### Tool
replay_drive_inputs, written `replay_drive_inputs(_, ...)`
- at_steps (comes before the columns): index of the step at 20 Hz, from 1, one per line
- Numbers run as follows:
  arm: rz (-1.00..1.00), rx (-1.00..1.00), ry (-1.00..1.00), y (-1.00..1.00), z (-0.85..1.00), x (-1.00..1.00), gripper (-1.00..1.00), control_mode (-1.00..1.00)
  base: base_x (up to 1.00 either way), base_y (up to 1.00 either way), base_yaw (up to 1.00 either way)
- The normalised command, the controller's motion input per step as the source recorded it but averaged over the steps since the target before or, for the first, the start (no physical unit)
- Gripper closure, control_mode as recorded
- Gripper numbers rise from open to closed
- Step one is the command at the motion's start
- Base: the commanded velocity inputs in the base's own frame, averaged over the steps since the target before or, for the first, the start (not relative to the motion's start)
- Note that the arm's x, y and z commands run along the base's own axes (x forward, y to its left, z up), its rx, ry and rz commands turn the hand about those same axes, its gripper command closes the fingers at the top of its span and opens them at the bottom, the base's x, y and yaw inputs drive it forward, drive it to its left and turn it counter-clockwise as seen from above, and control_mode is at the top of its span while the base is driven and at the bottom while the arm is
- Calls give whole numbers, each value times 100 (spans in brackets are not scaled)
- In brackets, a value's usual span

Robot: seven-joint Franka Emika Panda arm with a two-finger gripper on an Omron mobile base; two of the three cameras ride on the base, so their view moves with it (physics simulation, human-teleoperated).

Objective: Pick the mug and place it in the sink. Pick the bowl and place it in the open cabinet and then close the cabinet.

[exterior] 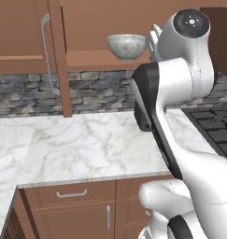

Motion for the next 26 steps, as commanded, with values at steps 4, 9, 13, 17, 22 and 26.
replay_drive_inputs(4,1,-12,0,0,0,-96,-100,-100,0,0,0)
replay_drive_inputs(9,0,-14,0,11,1,-100,-100,-100,0,0,0)
replay_drive_inputs(13,0,-15,0,32,3,-100,-100,-100,0,0,0)
replay_drive_inputs(17,0,-15,2,47,13,-94,-100,-100,0,0,0)
replay_drive_inputs(22,0,-23,6,68,1,-48,-100,-100,0,0,0)
replay_drive_inputs(26,0,-23,4,64,0,-3,-100,-100,0,0,0)
